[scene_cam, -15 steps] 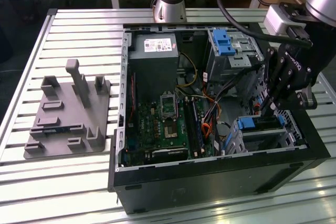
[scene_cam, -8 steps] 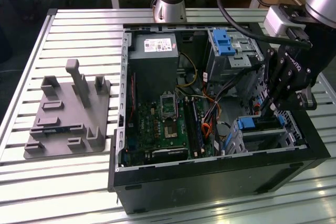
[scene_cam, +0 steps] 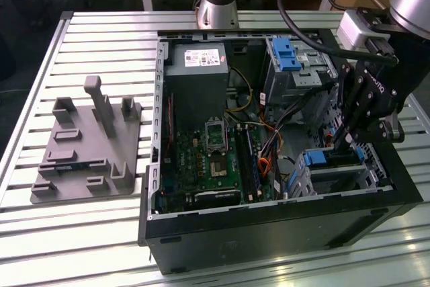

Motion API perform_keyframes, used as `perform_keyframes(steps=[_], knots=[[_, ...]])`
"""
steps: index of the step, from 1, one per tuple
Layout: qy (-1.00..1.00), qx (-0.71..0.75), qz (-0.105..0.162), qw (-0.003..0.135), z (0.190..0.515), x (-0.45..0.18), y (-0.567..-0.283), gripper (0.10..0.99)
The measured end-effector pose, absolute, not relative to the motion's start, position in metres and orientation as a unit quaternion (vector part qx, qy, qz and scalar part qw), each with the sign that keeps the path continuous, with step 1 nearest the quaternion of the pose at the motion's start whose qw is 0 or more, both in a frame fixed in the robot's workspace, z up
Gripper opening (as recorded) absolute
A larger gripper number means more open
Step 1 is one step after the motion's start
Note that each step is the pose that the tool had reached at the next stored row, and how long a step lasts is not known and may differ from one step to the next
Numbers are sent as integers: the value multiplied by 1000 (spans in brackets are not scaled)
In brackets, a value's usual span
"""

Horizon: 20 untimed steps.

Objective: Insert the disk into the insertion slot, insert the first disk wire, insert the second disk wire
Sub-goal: 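Insert the second disk wire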

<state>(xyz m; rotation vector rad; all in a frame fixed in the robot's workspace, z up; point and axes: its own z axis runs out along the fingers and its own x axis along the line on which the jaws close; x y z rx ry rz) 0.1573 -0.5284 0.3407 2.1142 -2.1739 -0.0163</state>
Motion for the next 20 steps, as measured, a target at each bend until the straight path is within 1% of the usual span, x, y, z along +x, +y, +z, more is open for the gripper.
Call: perform_keyframes(steps=[20], knots=[[-716,696,-5,55,335,158,-529,145]])
